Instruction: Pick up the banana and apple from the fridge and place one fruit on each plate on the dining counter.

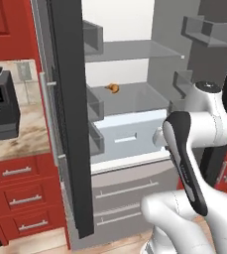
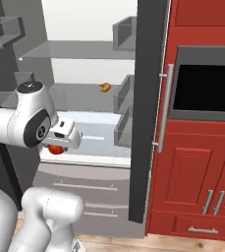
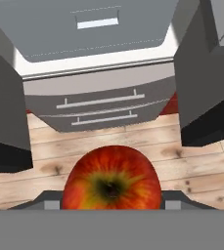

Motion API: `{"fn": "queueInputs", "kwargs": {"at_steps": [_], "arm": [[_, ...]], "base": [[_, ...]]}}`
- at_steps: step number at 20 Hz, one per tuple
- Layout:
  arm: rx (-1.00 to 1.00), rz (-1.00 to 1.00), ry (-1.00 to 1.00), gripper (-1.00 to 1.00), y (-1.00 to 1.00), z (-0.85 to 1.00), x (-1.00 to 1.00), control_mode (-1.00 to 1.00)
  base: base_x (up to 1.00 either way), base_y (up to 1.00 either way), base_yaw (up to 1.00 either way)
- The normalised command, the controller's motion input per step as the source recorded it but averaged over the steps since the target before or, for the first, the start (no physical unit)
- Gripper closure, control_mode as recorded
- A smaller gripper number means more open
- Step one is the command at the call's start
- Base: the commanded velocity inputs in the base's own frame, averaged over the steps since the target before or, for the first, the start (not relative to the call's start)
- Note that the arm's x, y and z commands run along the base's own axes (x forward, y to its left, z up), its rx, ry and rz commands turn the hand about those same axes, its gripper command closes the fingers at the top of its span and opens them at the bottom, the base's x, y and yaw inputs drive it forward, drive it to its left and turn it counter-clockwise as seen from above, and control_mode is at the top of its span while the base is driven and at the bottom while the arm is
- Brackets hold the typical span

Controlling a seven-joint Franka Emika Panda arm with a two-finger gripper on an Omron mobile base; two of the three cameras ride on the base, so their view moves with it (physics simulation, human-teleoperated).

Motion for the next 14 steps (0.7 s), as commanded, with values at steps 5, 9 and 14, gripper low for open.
{"fn": "queueInputs", "kwargs": {"at_steps": [5, 9, 14], "arm": [[0.00, 0.00, 0.00, 1.00, 0.00, 0.00, 0.00, 1.00], [0.00, 0.00, 0.00, 1.00, 0.00, 0.00, 0.00, 1.00], [0.00, 0.00, 0.00, 1.00, 0.00, 0.00, 0.00, 1.00]], "base": [[-0.43, -0.03, -0.38], [-0.38, -0.22, -0.59], [-0.34, -0.43, -0.69]]}}
